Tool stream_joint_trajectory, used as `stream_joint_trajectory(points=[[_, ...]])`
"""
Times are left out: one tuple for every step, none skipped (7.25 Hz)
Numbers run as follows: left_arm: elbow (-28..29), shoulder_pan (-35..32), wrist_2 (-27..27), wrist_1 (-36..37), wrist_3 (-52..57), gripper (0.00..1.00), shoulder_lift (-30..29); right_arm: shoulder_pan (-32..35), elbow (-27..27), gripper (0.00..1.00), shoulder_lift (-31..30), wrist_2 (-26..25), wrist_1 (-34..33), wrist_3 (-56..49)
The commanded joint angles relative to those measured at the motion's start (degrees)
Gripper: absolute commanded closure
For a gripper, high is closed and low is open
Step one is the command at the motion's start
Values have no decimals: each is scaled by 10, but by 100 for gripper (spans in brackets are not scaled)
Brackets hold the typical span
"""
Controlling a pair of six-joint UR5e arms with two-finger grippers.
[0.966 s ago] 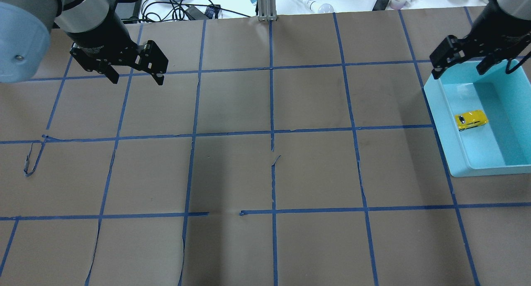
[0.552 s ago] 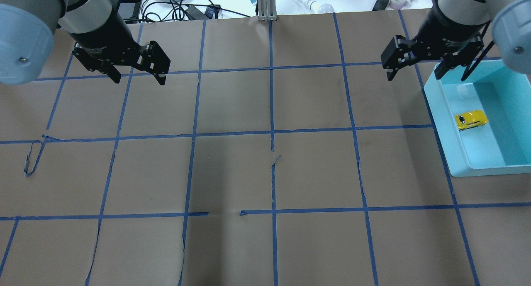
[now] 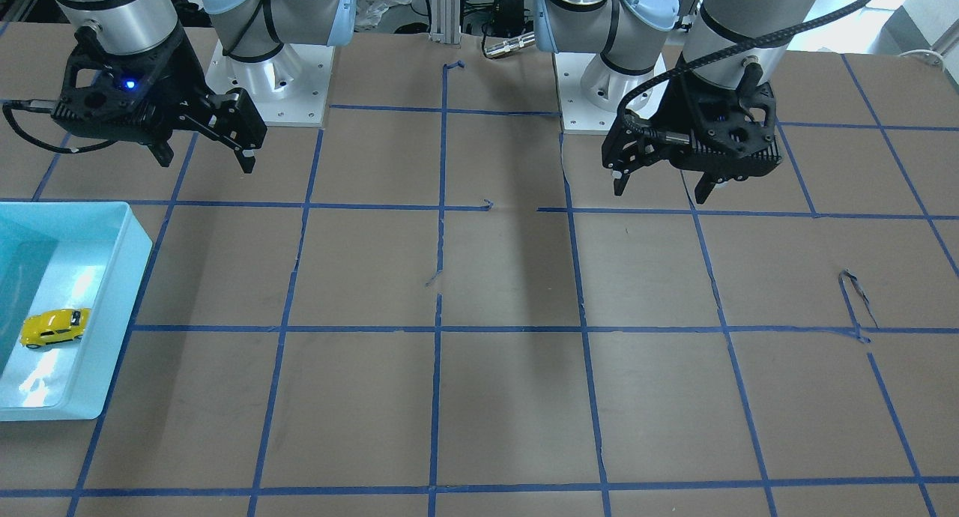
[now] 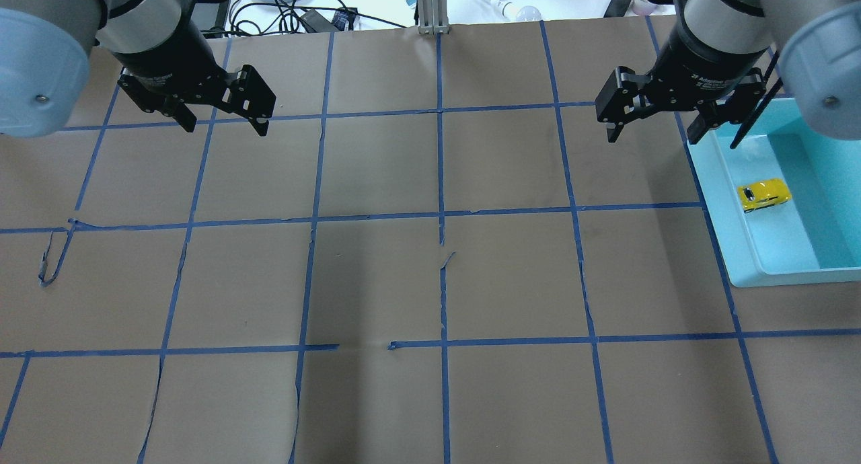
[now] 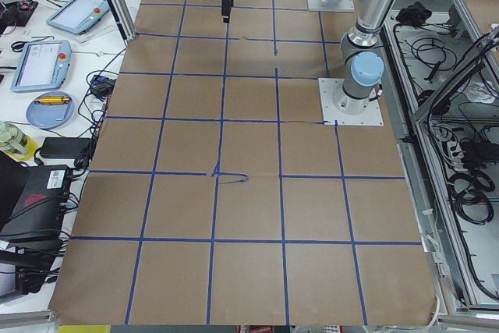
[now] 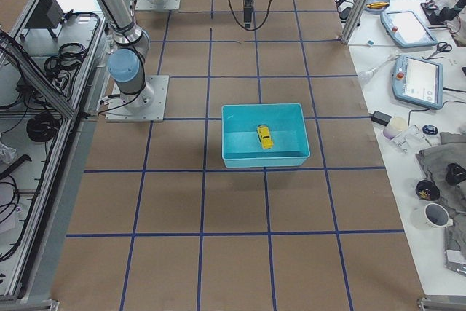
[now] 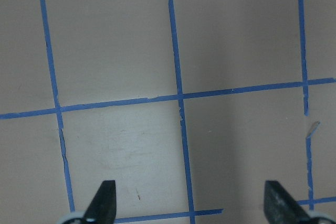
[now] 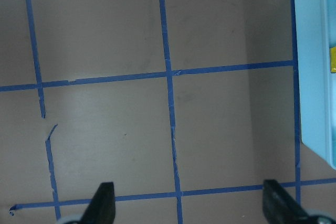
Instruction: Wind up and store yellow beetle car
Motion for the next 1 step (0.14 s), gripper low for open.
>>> stream_joint_trajectory(points=[[-2, 0, 0, 3, 0, 0, 1, 0, 1, 0, -1, 0, 1, -1]])
